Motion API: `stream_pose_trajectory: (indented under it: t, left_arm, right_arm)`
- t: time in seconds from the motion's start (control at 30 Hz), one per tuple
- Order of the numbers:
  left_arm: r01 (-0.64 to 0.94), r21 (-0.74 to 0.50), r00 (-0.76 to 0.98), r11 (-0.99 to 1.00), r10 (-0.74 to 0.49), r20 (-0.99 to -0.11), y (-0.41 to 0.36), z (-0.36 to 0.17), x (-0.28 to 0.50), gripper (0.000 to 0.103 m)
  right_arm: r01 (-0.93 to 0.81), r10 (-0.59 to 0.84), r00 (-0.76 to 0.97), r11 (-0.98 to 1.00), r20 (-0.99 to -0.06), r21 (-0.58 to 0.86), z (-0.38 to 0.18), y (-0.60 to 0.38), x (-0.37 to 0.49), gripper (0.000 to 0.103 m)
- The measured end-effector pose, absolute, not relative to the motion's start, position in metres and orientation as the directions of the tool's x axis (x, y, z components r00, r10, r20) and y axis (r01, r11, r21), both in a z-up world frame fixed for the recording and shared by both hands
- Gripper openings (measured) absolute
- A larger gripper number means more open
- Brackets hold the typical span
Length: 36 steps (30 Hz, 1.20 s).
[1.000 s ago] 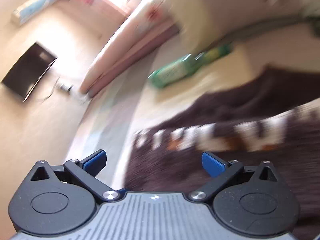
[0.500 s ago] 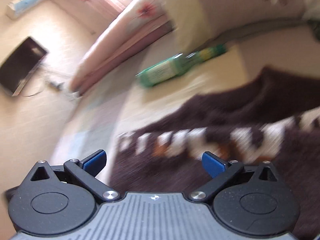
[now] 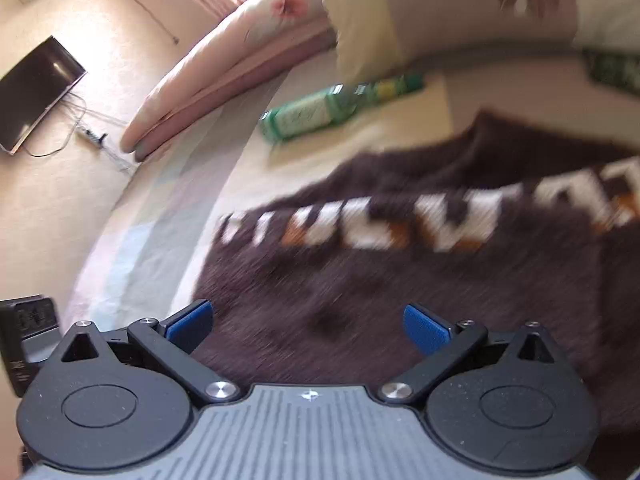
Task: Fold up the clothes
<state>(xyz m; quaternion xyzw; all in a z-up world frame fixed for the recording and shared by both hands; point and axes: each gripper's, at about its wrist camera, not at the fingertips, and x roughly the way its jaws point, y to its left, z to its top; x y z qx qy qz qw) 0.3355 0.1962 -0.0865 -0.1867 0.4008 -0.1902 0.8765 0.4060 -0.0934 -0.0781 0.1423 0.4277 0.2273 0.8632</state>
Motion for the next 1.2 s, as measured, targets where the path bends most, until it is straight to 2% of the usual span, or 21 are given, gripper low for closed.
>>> stream_pose_trajectory:
  t: [0.1,0.13,0.3,0.53,0.73,0.9,1.03,1.2]
  left_arm:
    - [0.182,-0.462,0.603,0.868,-0.47,-0.645,0.193,-0.088,0.336,0.1]
    - [0.183,-0.459,0.605,0.869,-0.468,-0.644,0.192,-0.087,0.336,0.1]
    - [0.196,-0.432,0.625,0.88,-0.452,-0.636,0.187,-0.073,0.33,0.1]
    - [0.337,-0.323,0.675,0.884,-0.466,-0.572,0.147,-0.027,0.298,0.1]
    - [0.419,-0.196,0.706,0.887,-0.454,-0.544,0.121,-0.002,0.259,0.101]
    - [0.38,-0.096,0.712,0.92,-0.357,-0.604,0.101,-0.023,0.239,0.101]
    - [0.356,-0.145,0.654,0.923,-0.357,-0.667,0.083,-0.048,0.211,0.101]
    - [0.344,-0.13,0.597,0.93,-0.324,-0.734,0.058,-0.065,0.174,0.101]
  right_arm:
    - [-0.257,0.338,0.578,0.939,-0.743,0.227,-0.098,-0.097,0.411,0.103]
    - [-0.239,0.307,0.557,0.949,-0.772,0.206,-0.108,-0.102,0.414,0.103]
    - [-0.172,0.295,0.615,0.955,-0.731,0.241,-0.099,-0.136,0.381,0.103]
    - [-0.234,0.208,0.63,0.969,-0.748,0.073,-0.072,-0.14,0.273,0.103]
    - [-0.23,0.122,0.666,0.972,-0.736,-0.047,-0.102,-0.163,0.167,0.103]
    - [-0.185,0.146,0.695,0.983,-0.704,0.021,-0.119,-0.179,0.136,0.103]
    - [-0.179,0.164,0.705,0.983,-0.69,0.051,-0.138,-0.185,0.125,0.103]
    - [-0.215,0.183,0.754,0.976,-0.631,0.026,-0.149,-0.186,0.112,0.103]
